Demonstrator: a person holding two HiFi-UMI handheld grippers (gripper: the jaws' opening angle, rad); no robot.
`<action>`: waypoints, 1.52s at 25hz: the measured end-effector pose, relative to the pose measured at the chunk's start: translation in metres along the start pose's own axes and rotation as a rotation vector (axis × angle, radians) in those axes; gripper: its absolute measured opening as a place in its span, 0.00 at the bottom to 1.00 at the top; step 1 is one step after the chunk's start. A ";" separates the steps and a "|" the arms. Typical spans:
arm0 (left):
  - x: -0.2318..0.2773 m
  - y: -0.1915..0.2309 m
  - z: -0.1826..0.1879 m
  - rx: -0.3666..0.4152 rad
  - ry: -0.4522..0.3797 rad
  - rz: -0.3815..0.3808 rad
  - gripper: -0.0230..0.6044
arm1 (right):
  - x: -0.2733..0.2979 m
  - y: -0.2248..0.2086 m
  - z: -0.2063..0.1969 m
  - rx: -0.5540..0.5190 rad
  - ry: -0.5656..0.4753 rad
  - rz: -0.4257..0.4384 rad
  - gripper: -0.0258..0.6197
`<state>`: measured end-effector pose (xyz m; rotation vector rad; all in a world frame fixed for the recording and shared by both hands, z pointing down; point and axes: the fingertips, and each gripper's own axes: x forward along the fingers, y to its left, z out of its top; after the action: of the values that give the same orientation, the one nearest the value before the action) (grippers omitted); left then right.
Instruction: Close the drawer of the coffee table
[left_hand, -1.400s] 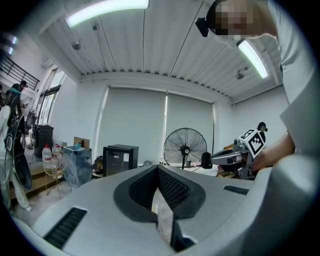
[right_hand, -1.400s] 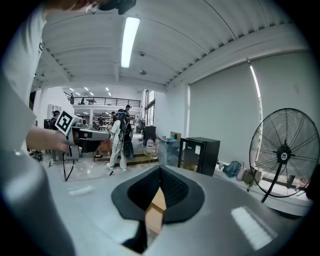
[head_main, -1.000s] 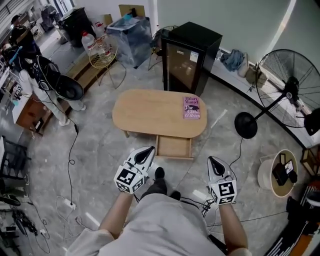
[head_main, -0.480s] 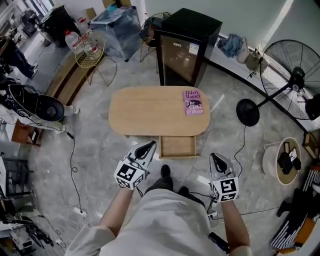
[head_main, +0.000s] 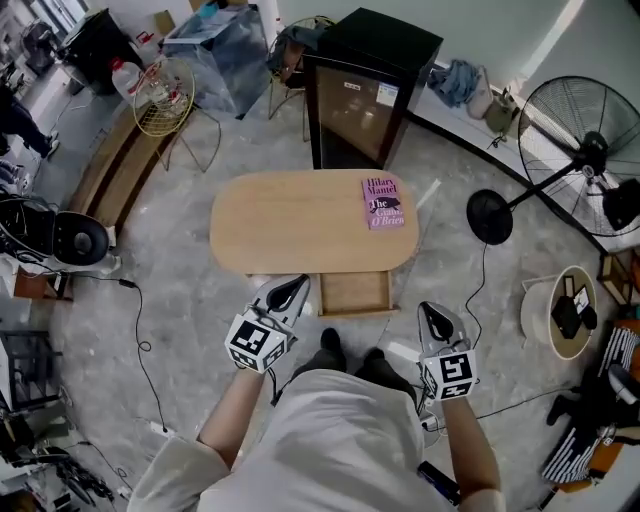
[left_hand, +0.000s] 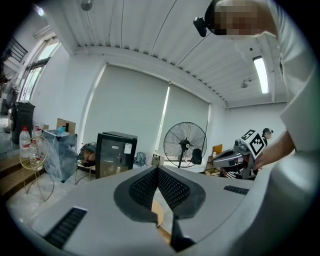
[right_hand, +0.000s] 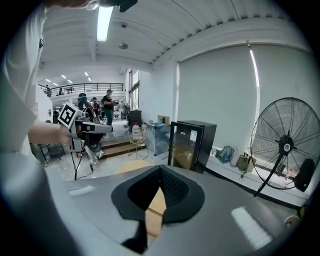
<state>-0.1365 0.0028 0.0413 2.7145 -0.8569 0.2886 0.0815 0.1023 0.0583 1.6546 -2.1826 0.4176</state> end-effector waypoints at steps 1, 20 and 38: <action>0.001 0.001 0.000 -0.004 0.000 -0.001 0.05 | 0.002 -0.001 0.001 0.000 0.000 0.000 0.06; 0.029 0.001 -0.024 -0.089 0.038 0.138 0.05 | 0.053 -0.032 -0.021 0.016 0.075 0.164 0.06; 0.064 -0.001 -0.117 -0.187 0.149 0.236 0.05 | 0.103 -0.045 -0.106 0.002 0.227 0.321 0.06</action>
<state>-0.0971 0.0075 0.1689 2.3891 -1.1017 0.4303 0.1117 0.0500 0.2001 1.1904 -2.2718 0.6604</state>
